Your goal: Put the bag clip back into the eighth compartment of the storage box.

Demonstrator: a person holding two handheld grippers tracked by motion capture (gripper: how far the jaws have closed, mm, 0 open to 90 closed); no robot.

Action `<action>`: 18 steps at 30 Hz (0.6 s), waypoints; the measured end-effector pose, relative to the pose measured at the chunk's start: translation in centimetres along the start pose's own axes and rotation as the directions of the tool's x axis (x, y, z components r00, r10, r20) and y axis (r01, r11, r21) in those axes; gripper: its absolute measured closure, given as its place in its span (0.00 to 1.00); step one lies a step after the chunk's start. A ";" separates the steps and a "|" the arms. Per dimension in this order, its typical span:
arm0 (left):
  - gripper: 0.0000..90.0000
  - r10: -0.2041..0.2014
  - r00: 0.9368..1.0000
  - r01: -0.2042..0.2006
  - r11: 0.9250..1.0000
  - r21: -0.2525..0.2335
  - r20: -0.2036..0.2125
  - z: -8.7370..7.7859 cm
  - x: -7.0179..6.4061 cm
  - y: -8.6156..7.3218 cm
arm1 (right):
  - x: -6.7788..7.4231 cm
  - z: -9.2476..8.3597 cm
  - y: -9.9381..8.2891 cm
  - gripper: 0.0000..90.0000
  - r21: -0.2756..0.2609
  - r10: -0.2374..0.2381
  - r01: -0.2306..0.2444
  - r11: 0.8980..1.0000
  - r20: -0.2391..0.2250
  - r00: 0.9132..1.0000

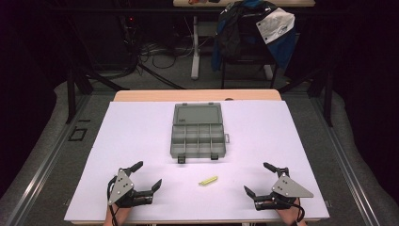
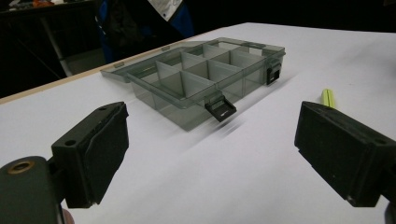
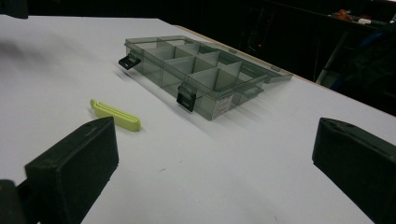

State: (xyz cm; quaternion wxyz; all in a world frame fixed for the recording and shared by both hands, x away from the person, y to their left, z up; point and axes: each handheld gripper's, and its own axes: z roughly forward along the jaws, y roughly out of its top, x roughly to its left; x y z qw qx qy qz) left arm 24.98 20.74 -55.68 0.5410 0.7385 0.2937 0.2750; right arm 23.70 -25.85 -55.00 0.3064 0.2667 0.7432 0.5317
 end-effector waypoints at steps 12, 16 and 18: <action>0.11 -0.003 0.998 0.001 0.999 0.036 0.066 1.4 -0.6 0.8 | 0.0 0.0 0.0 0.00 0.007 0.003 -0.003 1.000 -0.006 1.000; 0.11 -0.003 0.997 0.000 0.999 0.043 0.080 1.7 -0.7 1.0 | 0.0 0.0 0.0 0.00 0.014 0.001 -0.001 1.000 -0.007 1.000; 0.11 -0.002 0.996 -0.002 0.999 0.049 0.087 1.8 -0.8 1.1 | 0.0 0.0 0.0 0.00 0.013 0.002 -0.002 1.000 -0.007 1.000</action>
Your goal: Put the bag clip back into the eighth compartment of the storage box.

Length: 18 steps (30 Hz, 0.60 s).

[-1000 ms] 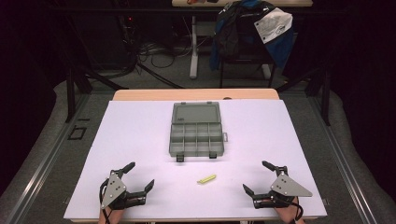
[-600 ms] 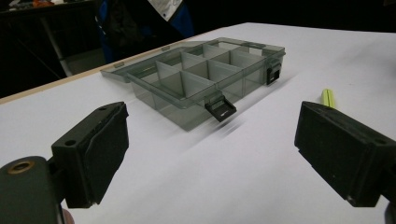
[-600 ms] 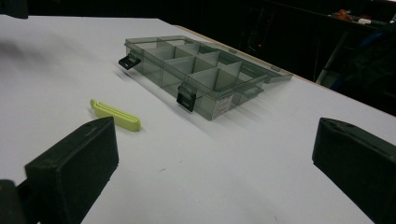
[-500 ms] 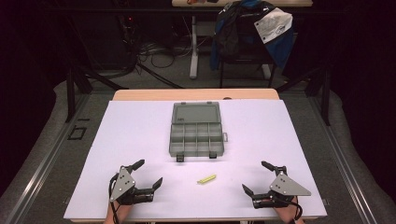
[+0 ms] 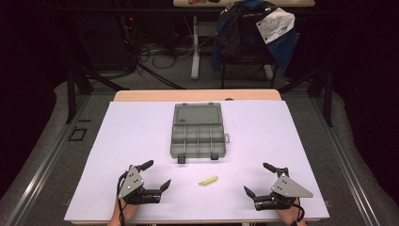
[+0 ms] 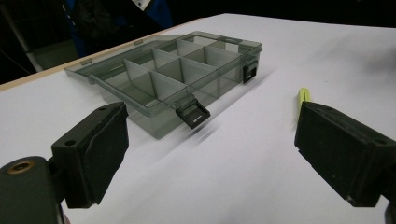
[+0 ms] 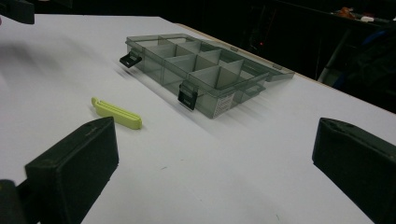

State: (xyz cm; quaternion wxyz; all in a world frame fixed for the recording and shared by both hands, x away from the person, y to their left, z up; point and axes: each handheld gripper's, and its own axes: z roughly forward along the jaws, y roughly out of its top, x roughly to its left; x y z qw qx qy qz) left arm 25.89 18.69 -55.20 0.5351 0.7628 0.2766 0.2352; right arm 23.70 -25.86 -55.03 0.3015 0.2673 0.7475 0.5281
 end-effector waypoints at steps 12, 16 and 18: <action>0.11 0.022 0.999 -0.023 0.999 0.037 0.024 1.3 -0.7 1.1 | 0.0 0.2 -0.1 0.00 0.002 0.007 -0.007 1.000 -0.004 1.000; 0.11 0.024 0.999 -0.026 0.998 0.062 0.034 1.8 -0.9 1.6 | 0.0 0.2 -0.1 0.00 -0.003 0.008 -0.008 1.000 -0.005 1.000; 0.12 0.025 0.999 -0.028 0.997 0.074 0.038 2.1 -1.1 1.7 | 0.0 0.2 0.0 0.00 0.005 0.006 -0.006 1.000 -0.005 1.000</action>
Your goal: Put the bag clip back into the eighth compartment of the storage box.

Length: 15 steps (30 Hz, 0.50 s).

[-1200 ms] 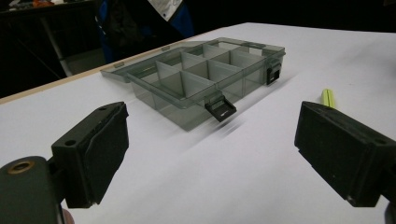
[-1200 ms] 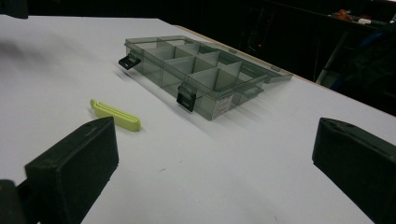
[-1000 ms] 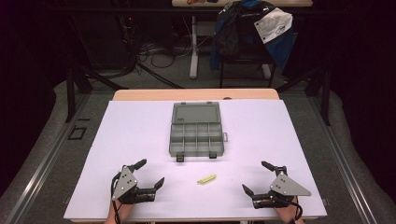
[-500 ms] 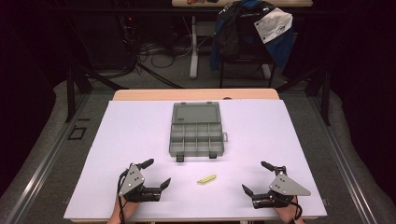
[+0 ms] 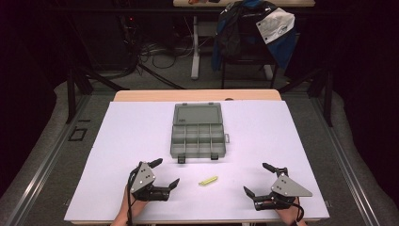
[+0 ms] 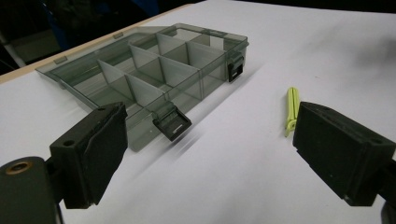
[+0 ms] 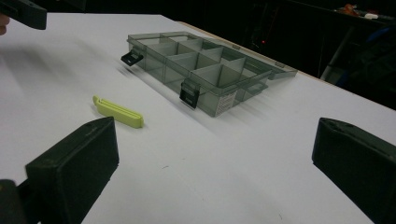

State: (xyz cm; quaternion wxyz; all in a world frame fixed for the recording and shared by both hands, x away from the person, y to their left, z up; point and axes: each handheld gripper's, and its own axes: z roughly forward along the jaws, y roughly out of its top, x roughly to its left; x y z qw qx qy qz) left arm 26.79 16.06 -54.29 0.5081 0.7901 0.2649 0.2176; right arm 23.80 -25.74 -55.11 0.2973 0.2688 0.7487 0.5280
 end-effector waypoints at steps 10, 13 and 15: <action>0.11 0.005 0.999 -0.009 0.996 0.088 0.049 1.6 -0.7 1.2 | 0.0 0.1 0.0 0.00 0.001 0.003 -0.003 1.000 -0.005 1.000; 0.11 0.010 0.998 -0.017 0.994 0.111 0.067 2.2 -1.0 1.5 | -0.1 0.1 -0.1 0.00 0.009 0.001 -0.001 1.000 -0.005 1.000; 0.11 0.017 0.997 -0.027 0.991 0.130 0.080 2.7 -1.1 1.8 | -0.1 0.1 -0.1 0.00 0.011 0.002 -0.002 1.000 -0.006 1.000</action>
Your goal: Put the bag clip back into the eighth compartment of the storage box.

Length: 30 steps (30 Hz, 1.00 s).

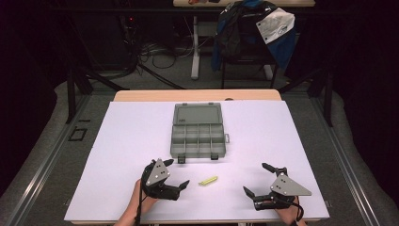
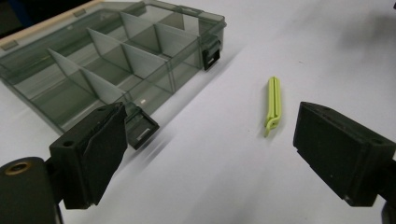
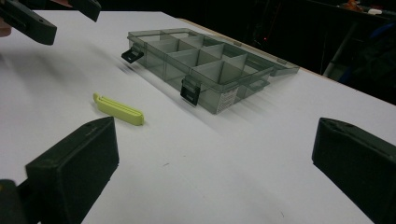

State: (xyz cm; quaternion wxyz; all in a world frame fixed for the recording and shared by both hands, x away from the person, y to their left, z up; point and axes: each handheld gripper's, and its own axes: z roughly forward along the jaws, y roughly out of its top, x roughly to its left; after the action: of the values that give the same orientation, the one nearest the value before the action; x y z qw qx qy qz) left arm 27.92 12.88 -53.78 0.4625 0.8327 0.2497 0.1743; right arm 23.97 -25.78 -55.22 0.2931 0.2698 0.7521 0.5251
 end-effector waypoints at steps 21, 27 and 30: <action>0.12 0.045 0.996 -0.056 0.988 0.146 0.081 3.4 -1.0 3.4 | -0.2 0.2 -0.1 0.01 0.014 0.026 -0.026 1.000 -0.018 0.999; 0.11 0.055 0.992 -0.075 0.979 0.190 0.110 4.1 -1.4 4.3 | -0.2 -0.1 0.0 0.01 0.019 0.026 -0.026 0.999 -0.023 0.999; 0.11 0.072 0.991 -0.093 0.976 0.194 0.114 4.4 -1.7 4.8 | -0.3 0.1 -0.1 0.01 0.020 0.032 -0.031 0.999 -0.023 0.999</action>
State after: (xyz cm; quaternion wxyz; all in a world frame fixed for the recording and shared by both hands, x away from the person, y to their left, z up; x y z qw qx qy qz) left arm 30.04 6.73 -52.04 0.3818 0.8926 0.2061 0.1226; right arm 24.22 -25.93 -55.33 0.2734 0.2785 0.7562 0.5252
